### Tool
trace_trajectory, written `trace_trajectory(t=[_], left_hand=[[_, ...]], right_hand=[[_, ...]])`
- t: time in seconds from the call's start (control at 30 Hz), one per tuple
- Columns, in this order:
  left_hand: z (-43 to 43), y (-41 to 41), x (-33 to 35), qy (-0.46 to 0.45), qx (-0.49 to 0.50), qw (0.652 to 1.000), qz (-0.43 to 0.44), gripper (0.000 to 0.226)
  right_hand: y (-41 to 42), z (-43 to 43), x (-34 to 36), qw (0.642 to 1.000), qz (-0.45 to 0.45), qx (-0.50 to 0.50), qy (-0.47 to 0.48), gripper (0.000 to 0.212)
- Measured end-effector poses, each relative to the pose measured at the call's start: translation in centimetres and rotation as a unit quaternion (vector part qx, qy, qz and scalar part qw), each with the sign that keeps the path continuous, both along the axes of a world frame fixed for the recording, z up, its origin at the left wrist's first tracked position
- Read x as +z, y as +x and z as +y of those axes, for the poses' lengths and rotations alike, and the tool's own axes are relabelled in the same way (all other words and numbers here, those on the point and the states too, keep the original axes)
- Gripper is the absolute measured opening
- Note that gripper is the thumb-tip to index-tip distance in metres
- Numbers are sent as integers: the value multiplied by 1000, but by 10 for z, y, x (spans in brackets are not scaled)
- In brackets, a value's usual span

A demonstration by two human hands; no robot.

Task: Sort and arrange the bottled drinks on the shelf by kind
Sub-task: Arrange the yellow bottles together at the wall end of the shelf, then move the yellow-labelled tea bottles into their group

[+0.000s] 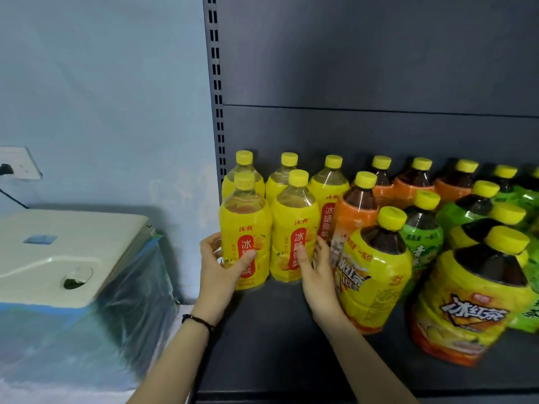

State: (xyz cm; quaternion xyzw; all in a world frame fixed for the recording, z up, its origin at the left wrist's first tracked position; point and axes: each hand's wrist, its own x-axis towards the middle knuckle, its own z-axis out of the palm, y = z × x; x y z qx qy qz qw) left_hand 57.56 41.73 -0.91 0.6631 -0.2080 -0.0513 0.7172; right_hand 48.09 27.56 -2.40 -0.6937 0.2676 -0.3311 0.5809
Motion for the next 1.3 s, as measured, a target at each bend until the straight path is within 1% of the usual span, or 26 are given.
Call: trace_trajectory(t=[0.1,0.2,0.3,0.4,0.5,0.6,0.67,0.73,0.77,0.8,0.87,0.93,1.0,1.03,1.1,1.13,1.2,1.23,1.3], left_hand=[[-6,4,0,-3,28,1000,-1,70],[-7,10,-2,1,65,998,-17,69],[-6,18,-3,11,82,996,-22,70],[-3,24,0,14,67,997,-25,70],[0,25,3,18,38,999,-26,71],[3,19,2,20,0,999,-37,65],[5,14,-1,19,-24,998,-52,60],[8,13,-7,23,-36,997,-59,59],[9,14,-9,23,-38,997,-58,60],[11,15,-11,21,-39,998,-55,62],[13,20,-12,14,-38,998,-49,65],[13,23,-11,7,-33,999,-32,66],[12,21,-9,14,-4,1000,-19,64],[11,18,-9,23,23,999,-16,63],[10,7,-9,35,89,995,-17,58],[9,-1,-9,30,120,992,-22,52],[9,-22,-7,4,140,989,-43,39],[9,-32,-5,-6,123,991,-57,34],[6,-50,0,-12,40,995,-86,28]], right_hand=[[6,2,-2,1000,4,0,-22,89],[10,5,1,999,16,-27,-44,94],[17,10,6,998,15,-43,-40,94],[22,13,6,996,4,-65,-54,81],[22,13,8,995,4,-80,-57,79],[15,17,9,998,4,-52,-42,76],[2,20,9,999,15,-22,-19,62],[-24,31,11,1000,8,-4,1,33],[-40,38,11,1000,-7,-20,-9,21],[-57,45,11,998,-28,-53,-30,14],[-88,58,13,983,-86,-146,-64,20],[-108,60,16,957,-135,-233,-107,29],[-118,49,17,939,-128,-284,-149,37],[-119,41,17,936,-105,-296,-159,48],[-117,22,16,942,-54,-289,-163,80],[-114,15,15,950,-44,-270,-152,90],[-110,9,20,962,-54,-238,-120,96],[-110,7,21,965,-63,-229,-113,94],[-112,4,23,969,-75,-209,-104,89]])
